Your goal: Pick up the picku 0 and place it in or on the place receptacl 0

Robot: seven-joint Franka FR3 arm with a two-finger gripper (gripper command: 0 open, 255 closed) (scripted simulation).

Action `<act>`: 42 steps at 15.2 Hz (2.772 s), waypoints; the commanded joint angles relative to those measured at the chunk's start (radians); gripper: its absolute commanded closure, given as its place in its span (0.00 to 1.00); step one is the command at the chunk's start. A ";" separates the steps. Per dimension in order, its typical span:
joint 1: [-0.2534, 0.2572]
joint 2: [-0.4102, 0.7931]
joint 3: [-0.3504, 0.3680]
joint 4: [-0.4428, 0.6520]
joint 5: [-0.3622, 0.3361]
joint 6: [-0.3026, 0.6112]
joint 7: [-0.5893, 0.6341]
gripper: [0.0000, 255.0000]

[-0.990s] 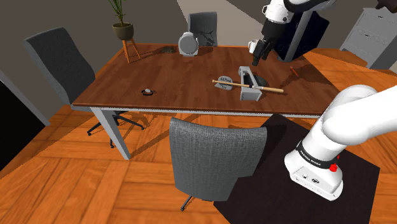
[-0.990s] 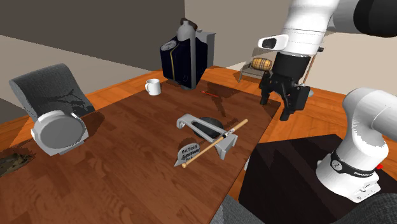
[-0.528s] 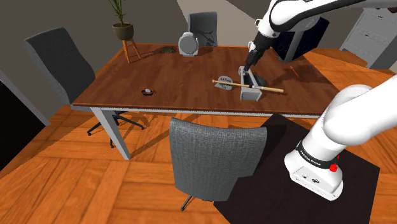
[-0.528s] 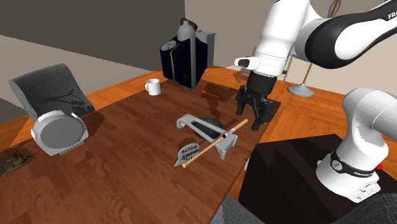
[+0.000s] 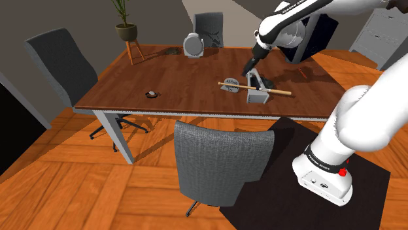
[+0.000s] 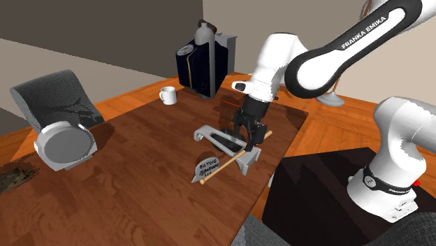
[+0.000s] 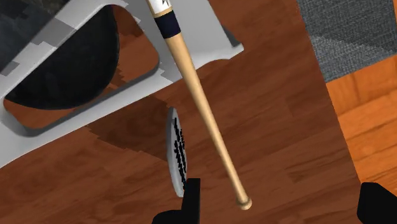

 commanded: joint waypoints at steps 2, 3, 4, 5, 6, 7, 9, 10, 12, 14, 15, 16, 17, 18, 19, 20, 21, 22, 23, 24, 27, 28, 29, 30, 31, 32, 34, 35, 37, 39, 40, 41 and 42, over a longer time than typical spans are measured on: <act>0.084 0.137 -0.085 0.069 0.223 0.061 -0.222 0.00; 0.104 0.190 -0.104 0.100 0.317 0.066 -0.308 0.00; 0.112 0.244 -0.113 0.134 0.413 0.064 -0.394 0.00; 0.109 0.297 -0.112 0.171 0.505 0.056 -0.476 0.00; 0.097 0.349 -0.104 0.209 0.589 0.045 -0.551 0.00; 0.077 0.399 -0.089 0.248 0.664 0.032 -0.617 0.00; 0.026 0.491 -0.049 0.327 0.785 0.004 -0.726 0.00; 0.010 0.516 -0.036 0.350 0.815 -0.003 -0.753 0.00; 0.001 0.545 -0.020 0.365 0.845 0.001 -0.771 0.00; -0.006 0.574 -0.005 0.381 0.876 0.005 -0.789 0.00; -0.010 0.588 0.002 0.389 0.890 0.007 -0.797 0.00; -0.014 0.603 0.009 0.397 0.904 0.009 -0.805 0.00; -0.017 0.617 0.016 0.405 0.918 0.011 -0.813 0.00; -0.019 0.625 0.021 0.410 0.926 0.012 -0.817 0.00; -0.019 0.625 0.021 0.410 0.926 0.012 -0.817 0.00; -0.019 0.625 0.021 0.410 0.926 0.012 -0.817 0.00; -0.019 0.625 0.021 0.410 0.926 0.012 -0.817 0.00; -0.019 0.625 0.021 0.410 0.926 0.012 -0.817 0.00; -0.019 0.625 0.021 0.410 0.926 0.012 -0.817 0.00; -0.019 0.625 0.021 0.410 0.926 0.012 -0.817 0.00; -0.019 0.625 0.021 0.410 0.925 0.012 -0.817 1.00; -0.019 0.625 0.021 0.410 0.925 0.012 -0.817 1.00; -0.019 0.625 0.021 0.410 0.925 0.012 -0.817 1.00; -0.019 0.625 0.021 0.410 0.925 0.012 -0.817 1.00; -0.019 0.625 0.021 0.410 0.925 0.012 -0.817 1.00; -0.019 0.625 0.021 0.410 0.925 0.012 -0.817 1.00; -0.019 0.625 0.021 0.410 0.926 0.012 -0.817 1.00; -0.019 0.625 0.021 0.410 0.926 0.012 -0.817 1.00; -0.009 0.603 0.007 0.405 0.893 0.006 -0.789 1.00; 0.002 0.581 -0.006 0.401 0.860 0.000 -0.760 1.00; 0.007 0.570 -0.013 0.400 0.844 -0.004 -0.746 1.00; 0.012 0.560 -0.019 0.398 0.827 -0.007 -0.731 1.00; 0.018 0.549 -0.026 0.397 0.811 -0.011 -0.717 1.00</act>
